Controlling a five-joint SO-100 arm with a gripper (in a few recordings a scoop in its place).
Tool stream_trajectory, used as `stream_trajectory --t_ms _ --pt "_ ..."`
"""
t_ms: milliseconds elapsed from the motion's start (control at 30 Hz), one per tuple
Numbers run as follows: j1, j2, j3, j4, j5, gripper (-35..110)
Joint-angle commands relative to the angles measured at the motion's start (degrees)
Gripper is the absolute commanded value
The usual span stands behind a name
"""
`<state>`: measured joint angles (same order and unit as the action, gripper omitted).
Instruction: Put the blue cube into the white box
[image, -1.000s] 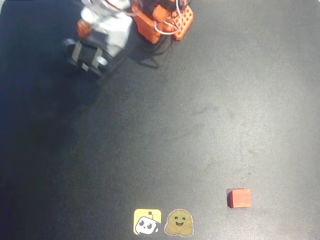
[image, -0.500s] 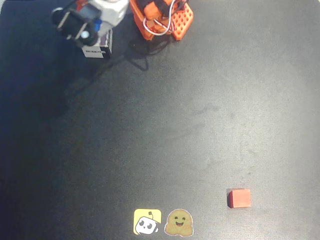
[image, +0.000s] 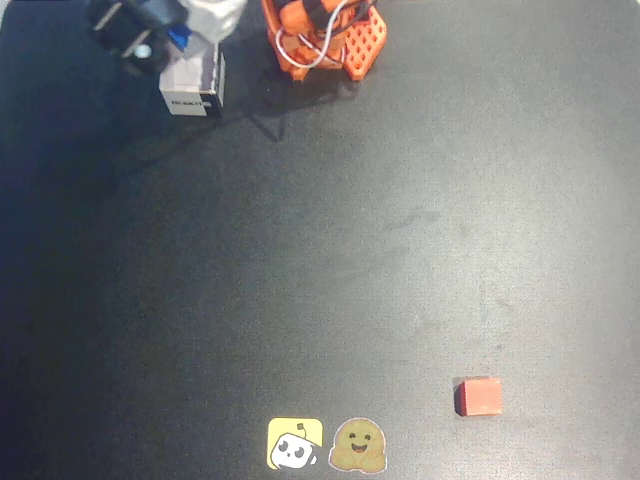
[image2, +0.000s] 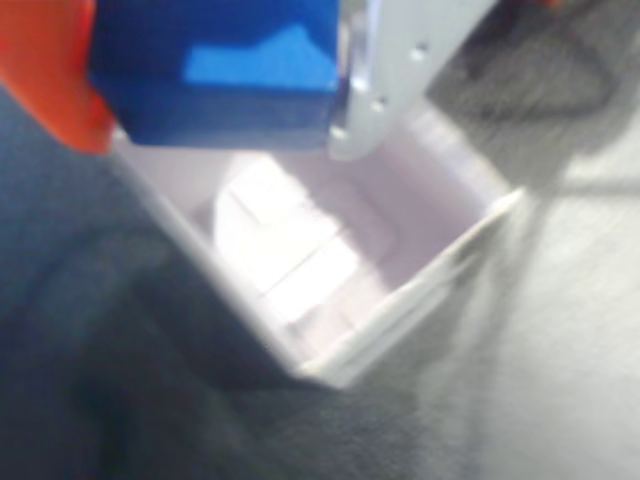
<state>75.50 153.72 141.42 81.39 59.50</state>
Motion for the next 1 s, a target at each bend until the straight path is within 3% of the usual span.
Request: stream_trajectory --t_ms 0,967 --pt "2.72 -1.76 0.09 -2.37 -0.35 0" --pt "-2.20 -0.53 0.00 0.88 4.83 3"
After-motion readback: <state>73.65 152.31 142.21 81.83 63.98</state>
